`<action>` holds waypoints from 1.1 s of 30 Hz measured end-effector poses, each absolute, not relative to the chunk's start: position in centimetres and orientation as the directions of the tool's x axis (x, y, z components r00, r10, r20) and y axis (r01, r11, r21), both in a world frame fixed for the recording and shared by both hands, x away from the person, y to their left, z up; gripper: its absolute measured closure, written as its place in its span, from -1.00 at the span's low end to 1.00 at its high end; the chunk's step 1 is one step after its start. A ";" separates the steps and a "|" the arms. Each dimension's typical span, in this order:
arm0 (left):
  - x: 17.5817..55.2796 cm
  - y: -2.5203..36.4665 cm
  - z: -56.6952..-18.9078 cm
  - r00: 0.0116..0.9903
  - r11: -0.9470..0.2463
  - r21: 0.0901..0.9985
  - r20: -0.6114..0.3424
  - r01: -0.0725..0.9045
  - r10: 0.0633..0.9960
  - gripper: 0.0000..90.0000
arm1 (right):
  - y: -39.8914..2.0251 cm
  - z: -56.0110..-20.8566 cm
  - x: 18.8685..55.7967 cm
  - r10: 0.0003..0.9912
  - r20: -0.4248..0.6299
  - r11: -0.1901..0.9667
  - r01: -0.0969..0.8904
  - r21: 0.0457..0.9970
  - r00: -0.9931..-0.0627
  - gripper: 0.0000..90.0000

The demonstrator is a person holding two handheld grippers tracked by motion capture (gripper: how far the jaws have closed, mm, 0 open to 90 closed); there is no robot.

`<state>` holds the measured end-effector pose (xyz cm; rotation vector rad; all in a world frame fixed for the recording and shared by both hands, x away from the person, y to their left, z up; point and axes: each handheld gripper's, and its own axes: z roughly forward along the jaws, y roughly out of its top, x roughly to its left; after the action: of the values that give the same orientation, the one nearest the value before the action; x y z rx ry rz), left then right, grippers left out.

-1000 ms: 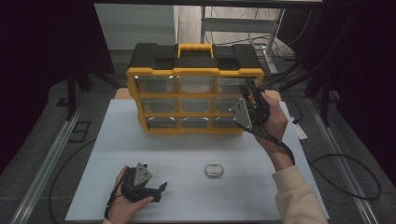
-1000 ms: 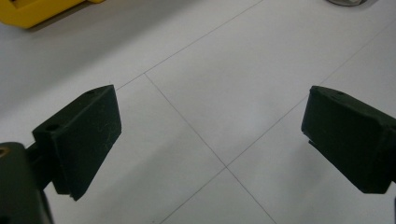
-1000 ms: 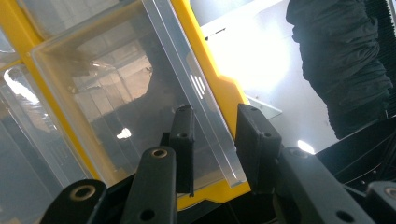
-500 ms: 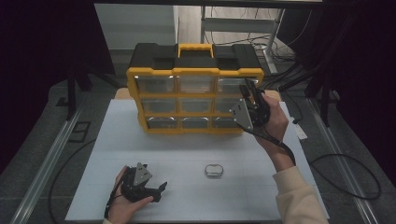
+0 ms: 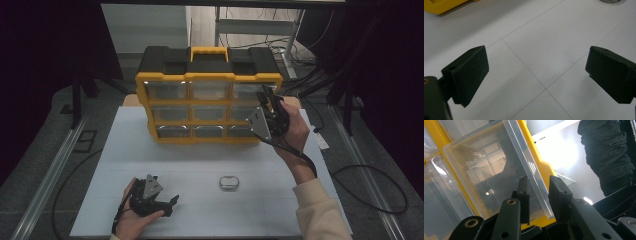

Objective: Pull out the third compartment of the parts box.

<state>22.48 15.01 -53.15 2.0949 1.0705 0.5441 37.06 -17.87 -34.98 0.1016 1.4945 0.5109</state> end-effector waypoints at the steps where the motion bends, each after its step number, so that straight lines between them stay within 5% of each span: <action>1: 22.5 15.0 -53.1 0.568 -0.404 0.751 0.047 0.522 0.822 -0.88 | -17.9 -35.0 37.1 0.384 -0.923 0.890 -0.262 0.373 -0.008 0.59; 33: 22.4 15.2 -52.9 0.563 -0.398 0.757 0.047 0.519 0.825 -0.88 | -18.2 -35.2 35.9 0.373 -0.928 0.889 -0.287 0.356 0.004 0.59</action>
<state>22.44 15.25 -52.91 2.0851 1.0722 0.5511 35.89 -18.17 -35.20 0.0717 1.4792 0.5176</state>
